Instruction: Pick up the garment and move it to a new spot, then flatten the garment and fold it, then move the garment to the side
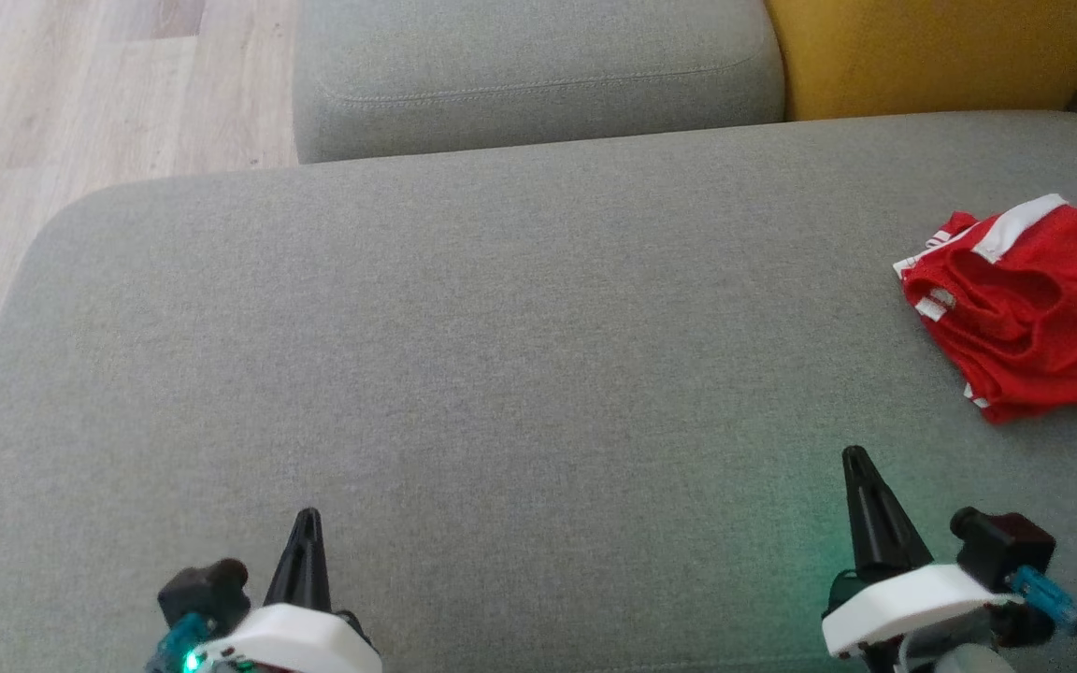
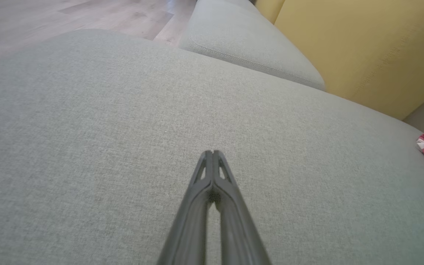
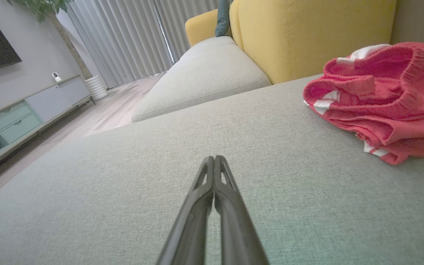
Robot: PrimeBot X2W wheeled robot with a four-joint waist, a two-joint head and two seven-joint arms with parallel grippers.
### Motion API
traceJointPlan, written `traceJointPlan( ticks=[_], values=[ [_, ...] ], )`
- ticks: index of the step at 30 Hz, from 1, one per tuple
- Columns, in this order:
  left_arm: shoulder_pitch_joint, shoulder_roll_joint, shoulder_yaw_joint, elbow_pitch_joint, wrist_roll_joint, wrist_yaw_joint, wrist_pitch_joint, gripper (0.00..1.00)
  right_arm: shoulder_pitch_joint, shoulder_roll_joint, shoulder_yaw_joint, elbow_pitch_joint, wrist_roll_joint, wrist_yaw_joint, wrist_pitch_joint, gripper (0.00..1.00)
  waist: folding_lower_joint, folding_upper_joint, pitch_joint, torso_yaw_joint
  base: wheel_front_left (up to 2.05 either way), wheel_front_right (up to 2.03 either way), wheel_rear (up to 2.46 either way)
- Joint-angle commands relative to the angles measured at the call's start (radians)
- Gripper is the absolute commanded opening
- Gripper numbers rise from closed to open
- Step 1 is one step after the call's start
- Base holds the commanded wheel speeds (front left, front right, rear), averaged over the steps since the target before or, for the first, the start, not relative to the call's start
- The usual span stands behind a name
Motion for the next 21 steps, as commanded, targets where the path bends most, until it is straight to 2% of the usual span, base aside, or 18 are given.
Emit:
traceJointPlan(
  ticks=[1, 21],
  values=[
    [-0.044, 0.004, 0.014, -0.033, -0.021, -0.006, 0.003, 0.0, -0.046, -0.005, -0.004, -0.034, 0.026, 0.0, 0.004, 0.0, 0.0, 0.0, 0.0, 0.0, 0.0, 0.0, 0.0],
    [-0.071, 0.013, 0.06, -0.033, -0.232, -0.05, 0.052, 0.0, -0.061, -0.014, -0.026, -0.045, 0.258, 0.001, 0.045, 0.0, 0.0, 0.0, 0.004, 0.009, 0.0, 0.0, 0.0]
  ],
)
